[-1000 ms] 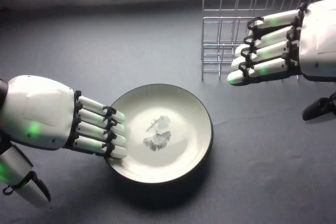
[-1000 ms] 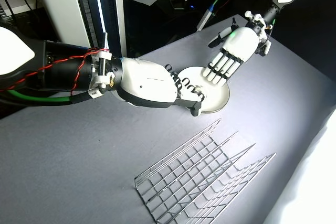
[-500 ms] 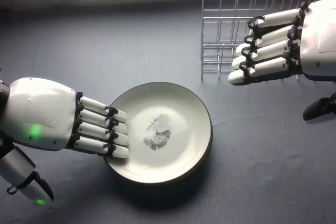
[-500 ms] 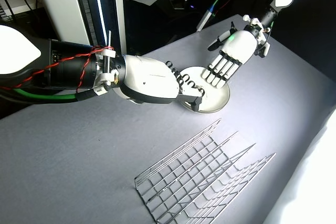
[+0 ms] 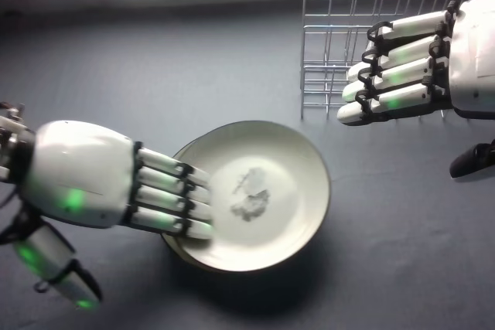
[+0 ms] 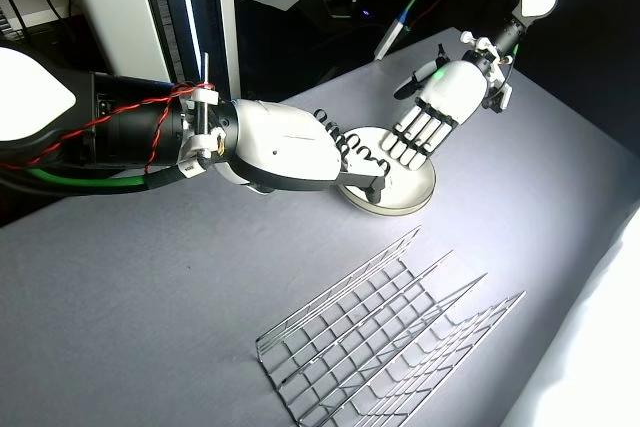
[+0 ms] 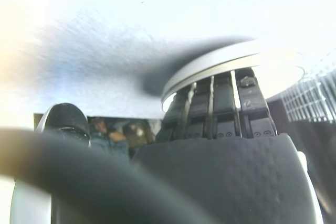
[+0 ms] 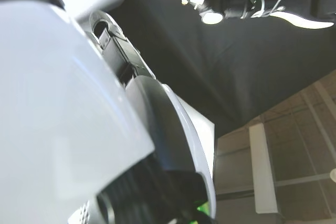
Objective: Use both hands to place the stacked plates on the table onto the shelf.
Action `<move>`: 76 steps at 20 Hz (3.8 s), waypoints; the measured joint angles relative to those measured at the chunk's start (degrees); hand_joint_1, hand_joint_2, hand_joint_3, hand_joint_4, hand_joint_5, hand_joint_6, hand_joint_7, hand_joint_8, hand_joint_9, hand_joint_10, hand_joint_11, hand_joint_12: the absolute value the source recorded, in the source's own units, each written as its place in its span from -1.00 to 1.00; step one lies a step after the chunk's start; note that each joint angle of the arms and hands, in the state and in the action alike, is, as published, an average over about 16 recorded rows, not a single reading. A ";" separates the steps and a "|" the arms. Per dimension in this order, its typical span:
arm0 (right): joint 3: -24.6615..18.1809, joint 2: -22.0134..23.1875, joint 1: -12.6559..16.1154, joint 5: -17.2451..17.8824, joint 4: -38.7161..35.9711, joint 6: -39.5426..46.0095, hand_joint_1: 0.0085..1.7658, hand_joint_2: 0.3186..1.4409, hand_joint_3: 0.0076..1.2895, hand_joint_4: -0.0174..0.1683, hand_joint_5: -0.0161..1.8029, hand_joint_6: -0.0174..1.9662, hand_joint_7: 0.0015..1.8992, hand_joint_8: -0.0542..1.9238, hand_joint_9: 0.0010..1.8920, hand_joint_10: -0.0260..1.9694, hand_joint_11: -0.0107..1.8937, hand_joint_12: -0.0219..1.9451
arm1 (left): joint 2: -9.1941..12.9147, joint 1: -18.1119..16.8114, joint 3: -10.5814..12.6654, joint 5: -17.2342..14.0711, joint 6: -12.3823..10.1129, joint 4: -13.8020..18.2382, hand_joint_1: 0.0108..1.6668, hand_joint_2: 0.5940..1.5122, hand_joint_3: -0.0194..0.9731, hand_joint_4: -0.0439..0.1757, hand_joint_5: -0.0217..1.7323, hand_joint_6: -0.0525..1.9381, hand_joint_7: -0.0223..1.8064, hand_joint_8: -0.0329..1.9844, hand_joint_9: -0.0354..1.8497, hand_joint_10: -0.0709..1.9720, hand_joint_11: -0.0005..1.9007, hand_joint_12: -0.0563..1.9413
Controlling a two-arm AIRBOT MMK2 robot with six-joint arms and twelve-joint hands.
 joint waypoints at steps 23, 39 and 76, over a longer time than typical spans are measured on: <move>0.90 -4.68 -4.16 2.74 -4.70 -0.80 0.23 0.18 -0.99 -0.72 -0.78 -0.96 -0.79 -0.93 -0.77 -0.95 -0.97 -0.27 | -6.53 -2.73 -1.07 3.28 -1.32 -0.75 -1.00 0.11 -0.92 -0.69 -0.99 -0.98 -0.98 -0.99 -0.95 -0.92 -0.98 -0.96; 8.11 -14.40 -5.47 0.07 -4.37 -1.19 0.21 0.19 -0.99 -0.74 -0.67 -0.96 -0.68 -0.93 -0.67 -0.94 -0.96 -0.02 | -6.89 -3.14 -0.42 3.08 -1.46 -0.62 -1.00 0.11 -0.92 -0.69 -0.99 -0.98 -0.98 -0.99 -0.94 -0.92 -0.98 -0.96; 1.53 -12.59 4.14 -3.08 5.40 -1.45 0.48 0.21 -0.99 -0.82 0.01 0.03 0.01 -0.03 -0.02 0.13 -0.22 0.35 | 13.81 -14.19 -4.85 2.30 -6.75 0.76 -1.00 0.12 -0.92 -0.59 -0.94 -0.94 -0.93 -0.95 -0.94 -0.92 -0.98 -0.96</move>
